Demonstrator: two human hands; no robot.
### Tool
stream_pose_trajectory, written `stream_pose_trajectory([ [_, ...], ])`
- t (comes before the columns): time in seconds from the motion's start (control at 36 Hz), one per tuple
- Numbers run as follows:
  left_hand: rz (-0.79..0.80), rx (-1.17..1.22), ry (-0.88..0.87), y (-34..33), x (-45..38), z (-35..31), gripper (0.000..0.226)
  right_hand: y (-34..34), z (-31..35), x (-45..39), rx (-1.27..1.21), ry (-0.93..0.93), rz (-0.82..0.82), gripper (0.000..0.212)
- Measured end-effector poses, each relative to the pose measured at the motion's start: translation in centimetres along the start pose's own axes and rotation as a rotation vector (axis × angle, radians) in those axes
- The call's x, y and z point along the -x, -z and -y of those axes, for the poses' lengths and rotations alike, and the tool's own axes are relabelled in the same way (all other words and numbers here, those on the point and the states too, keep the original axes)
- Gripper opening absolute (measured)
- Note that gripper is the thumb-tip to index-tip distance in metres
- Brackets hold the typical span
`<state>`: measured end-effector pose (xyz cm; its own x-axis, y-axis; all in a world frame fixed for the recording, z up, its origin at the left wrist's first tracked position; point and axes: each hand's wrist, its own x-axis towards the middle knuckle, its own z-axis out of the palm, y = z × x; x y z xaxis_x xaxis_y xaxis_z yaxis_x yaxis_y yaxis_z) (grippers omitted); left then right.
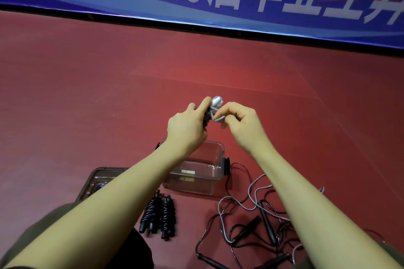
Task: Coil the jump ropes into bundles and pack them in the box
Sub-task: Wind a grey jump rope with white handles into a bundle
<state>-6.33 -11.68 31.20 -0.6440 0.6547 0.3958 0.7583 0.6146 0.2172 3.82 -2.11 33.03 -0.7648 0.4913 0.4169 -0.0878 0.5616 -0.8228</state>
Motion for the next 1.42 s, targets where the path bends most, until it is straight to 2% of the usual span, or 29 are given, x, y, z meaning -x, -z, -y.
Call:
stream_pose_trajectory([
  [0.08, -0.010, 0.036, 0.002, 0.1, 0.0, -0.1, 0.043, 0.1, 0.1, 0.1, 0.077, 0.086, -0.036, 0.015],
  [0.22, -0.016, 0.064, 0.004, 0.1, -0.1, -0.1, 0.043, -0.2, 0.2, -0.1, 0.105, 0.117, -0.153, 0.009],
  [0.28, -0.018, 0.071, 0.014, 0.1, -0.1, -0.2, 0.044, -0.3, 0.1, -0.2, 0.104, 0.040, -0.160, 0.027],
  [0.31, -0.019, 0.077, 0.021, 0.0, -0.1, -0.2, 0.044, -0.3, 0.0, -0.3, 0.125, -0.016, -0.156, 0.029],
  [0.42, -0.023, 0.097, 0.050, -0.3, -0.1, -0.2, 0.046, -0.4, -0.7, -1.0, 0.072, -0.239, -0.159, 0.016],
  [0.47, -0.020, 0.116, 0.048, -0.5, -0.1, -0.3, 0.045, -0.4, -0.9, -1.0, 0.071, -0.263, -0.153, 0.015],
  [0.61, -0.005, 0.163, 0.051, -0.7, -0.4, -0.3, 0.041, -0.8, -0.7, -0.6, 0.296, -0.110, -0.120, 0.017],
  [0.69, -0.012, 0.183, 0.036, -1.0, -0.5, -0.3, 0.040, -1.0, -0.5, -0.4, 0.353, -0.009, -0.078, 0.024],
  [0.75, -0.015, 0.220, 0.022, -1.3, -0.4, -0.5, 0.040, -1.0, -0.7, -0.4, 0.332, -0.011, -0.092, 0.027],
  [0.83, 0.010, 0.361, 0.029, -1.3, -0.3, -1.0, 0.043, -0.8, -1.2, -0.5, 0.207, -0.123, -0.164, 0.026],
  [0.89, 0.050, 0.544, 0.039, -1.0, -0.2, -1.4, 0.050, -0.8, -1.4, -0.5, 0.094, -0.193, -0.192, 0.029],
  [0.97, 0.157, 0.859, 0.098, -1.0, -0.4, -1.7, 0.061, -0.7, -1.5, -0.6, -0.083, -0.222, -0.249, 0.032],
  [1.03, 0.207, 0.953, 0.147, -1.2, -0.6, -1.7, 0.067, -0.6, -1.4, -0.7, -0.145, -0.234, -0.272, 0.032],
  [1.14, 0.231, 0.959, 0.080, -1.9, -0.5, -1.5, 0.062, -0.5, -1.2, -0.7, -0.236, -0.255, -0.321, 0.028],
  [1.19, 0.155, 0.902, 0.026, -1.9, -0.2, -1.8, 0.057, -0.5, -1.1, -0.8, -0.268, -0.259, -0.353, 0.028],
  [1.31, -0.059, 0.434, -0.050, -0.9, 0.0, -2.3, 0.058, -0.4, -1.0, -1.1, -0.271, -0.266, -0.393, 0.027],
  [1.42, -0.140, 0.206, -0.104, -1.0, 0.6, -3.2, 0.075, -0.3, -0.8, -1.3, -0.289, -0.278, -0.409, 0.025],
])
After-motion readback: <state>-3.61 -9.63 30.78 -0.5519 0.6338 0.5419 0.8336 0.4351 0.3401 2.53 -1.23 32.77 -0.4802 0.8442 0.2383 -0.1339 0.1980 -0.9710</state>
